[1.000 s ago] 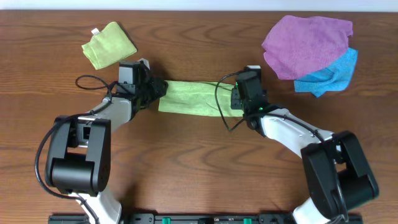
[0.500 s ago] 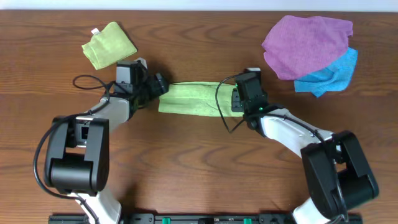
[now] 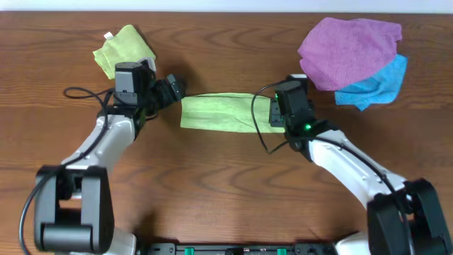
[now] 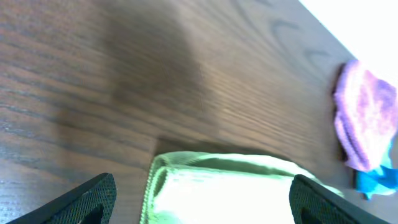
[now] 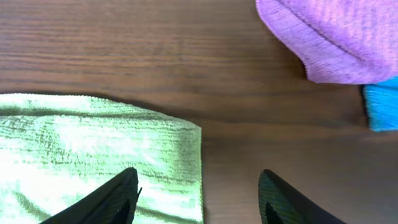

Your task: Fold the cloth

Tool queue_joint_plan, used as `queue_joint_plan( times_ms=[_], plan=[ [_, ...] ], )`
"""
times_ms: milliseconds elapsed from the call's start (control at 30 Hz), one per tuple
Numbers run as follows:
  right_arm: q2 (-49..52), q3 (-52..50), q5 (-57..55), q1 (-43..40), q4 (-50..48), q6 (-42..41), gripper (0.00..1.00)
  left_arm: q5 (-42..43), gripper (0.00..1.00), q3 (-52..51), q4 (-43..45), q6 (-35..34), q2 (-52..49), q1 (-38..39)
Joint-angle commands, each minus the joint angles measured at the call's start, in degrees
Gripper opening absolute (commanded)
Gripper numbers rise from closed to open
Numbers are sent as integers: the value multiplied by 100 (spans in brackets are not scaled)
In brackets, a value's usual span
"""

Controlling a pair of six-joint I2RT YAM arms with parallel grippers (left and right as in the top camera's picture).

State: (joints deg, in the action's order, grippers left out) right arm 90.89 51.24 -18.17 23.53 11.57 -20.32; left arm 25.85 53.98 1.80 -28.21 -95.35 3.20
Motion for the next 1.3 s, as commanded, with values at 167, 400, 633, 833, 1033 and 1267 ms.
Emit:
queue_joint_plan(
  times_ms=[167,400,633,833,1033,1267],
  plan=[
    [-577,-13,-74,-37,535,-988,64,396,94,20,-44,-345,481,85],
    [-737,-15,1486,-186,929,-2962,70,262,74,20,564,-863,-208,597],
    [-737,-15,2017,-219,1279,-3716,78,251,38,20,931,-1084,-964,844],
    [-717,-52,2015,-219,1429,-3945,82,195,31,20,907,-1078,-1014,844],
    [-599,-85,2015,-219,1464,-4089,82,-186,26,20,621,-1049,-1029,846],
    [-258,-87,2048,-219,1364,-4293,83,-566,25,20,485,-907,-1032,846]
  ],
)
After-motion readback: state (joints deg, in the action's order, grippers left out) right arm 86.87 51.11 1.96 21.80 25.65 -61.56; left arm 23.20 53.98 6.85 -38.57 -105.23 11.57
